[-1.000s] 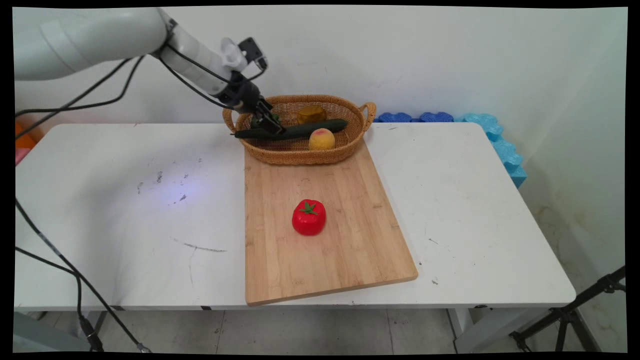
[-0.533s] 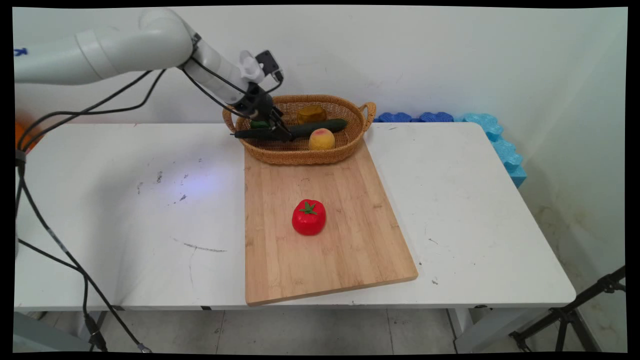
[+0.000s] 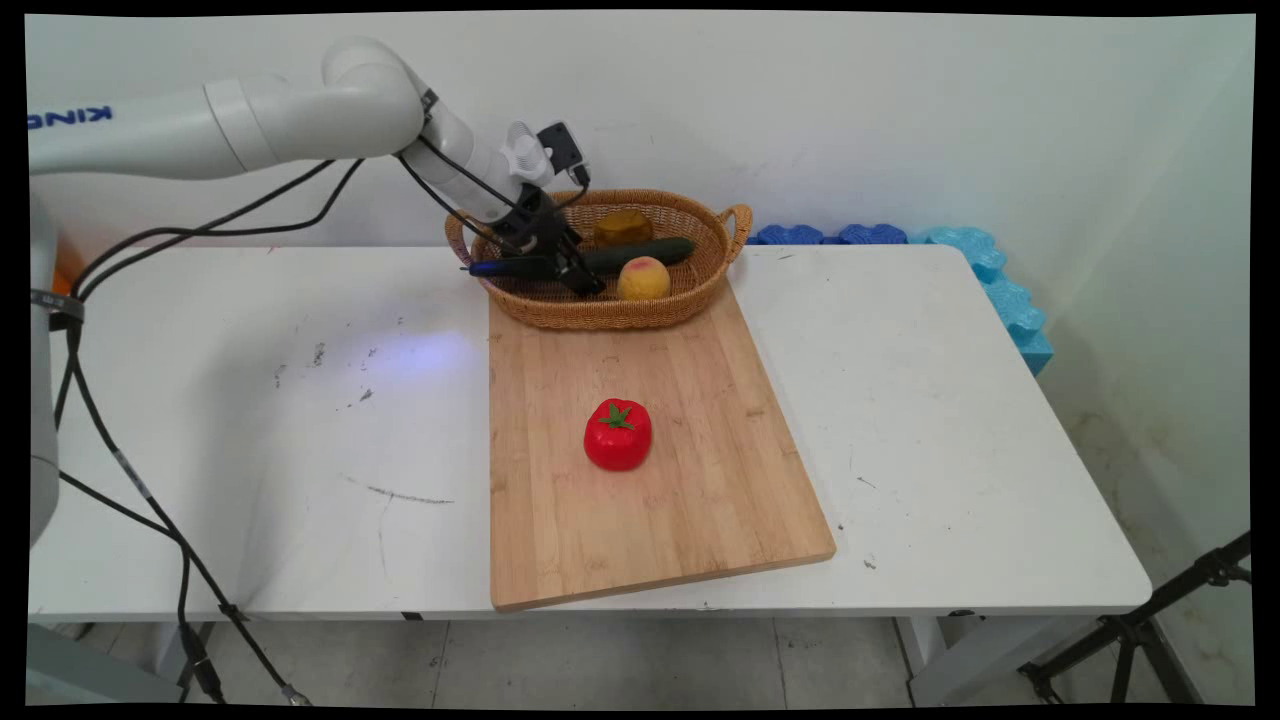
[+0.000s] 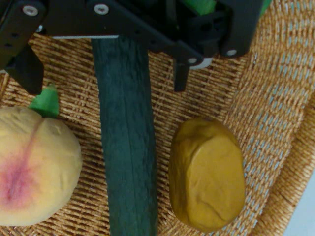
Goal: Pick up the cucumber from the vegetable basket, then place the picked object on the cutting board
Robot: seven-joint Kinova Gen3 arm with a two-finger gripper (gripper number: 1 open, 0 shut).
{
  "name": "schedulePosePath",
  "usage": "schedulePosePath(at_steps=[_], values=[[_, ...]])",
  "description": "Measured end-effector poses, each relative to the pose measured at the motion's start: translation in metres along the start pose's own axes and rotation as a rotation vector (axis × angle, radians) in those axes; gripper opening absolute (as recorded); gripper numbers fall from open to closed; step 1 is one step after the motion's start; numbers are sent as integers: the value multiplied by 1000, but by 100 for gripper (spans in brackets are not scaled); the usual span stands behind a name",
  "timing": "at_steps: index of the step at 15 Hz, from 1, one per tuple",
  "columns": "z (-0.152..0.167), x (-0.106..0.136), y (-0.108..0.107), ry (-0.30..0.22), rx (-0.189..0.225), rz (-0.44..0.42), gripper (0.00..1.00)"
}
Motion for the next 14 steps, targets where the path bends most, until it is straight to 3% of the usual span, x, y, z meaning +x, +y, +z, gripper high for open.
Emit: schedulePosePath(at_steps=[2, 3, 14], values=[[4, 1, 1, -3, 2, 8, 100], [6, 1, 1, -3, 3, 11, 0], [12, 6, 4, 3, 18, 60, 0]])
